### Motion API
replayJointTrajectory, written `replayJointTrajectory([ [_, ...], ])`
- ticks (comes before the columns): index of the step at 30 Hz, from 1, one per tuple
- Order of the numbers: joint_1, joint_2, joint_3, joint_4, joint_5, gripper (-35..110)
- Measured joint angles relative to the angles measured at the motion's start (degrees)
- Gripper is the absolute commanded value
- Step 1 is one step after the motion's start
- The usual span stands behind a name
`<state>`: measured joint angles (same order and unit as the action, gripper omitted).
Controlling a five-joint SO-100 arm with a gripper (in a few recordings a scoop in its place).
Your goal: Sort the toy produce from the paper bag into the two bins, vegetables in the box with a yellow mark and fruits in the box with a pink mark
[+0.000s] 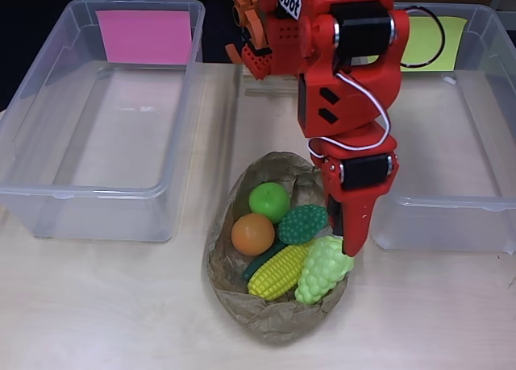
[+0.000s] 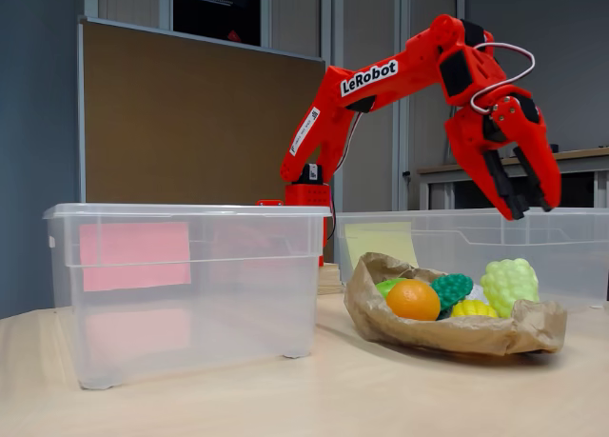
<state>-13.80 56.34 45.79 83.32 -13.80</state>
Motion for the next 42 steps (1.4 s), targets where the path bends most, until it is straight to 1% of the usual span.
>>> replayJointTrajectory([
  [5,1.67,-0.44,1.32,0.44,-6.15,0],
  [13,2.55,-0.35,4.92,-0.44,-11.16,28],
  [15,2.46,-0.35,6.86,-0.26,-12.04,31],
  [17,2.20,-0.35,8.79,0.62,-12.74,32],
  [22,1.14,-0.35,13.97,-1.41,-13.71,32],
  [31,0.00,-3.52,14.15,-6.33,-15.12,30],
  [37,0.53,-5.80,14.15,-6.50,-15.56,32],
  [42,1.67,-6.86,14.15,-6.86,-15.47,29],
])
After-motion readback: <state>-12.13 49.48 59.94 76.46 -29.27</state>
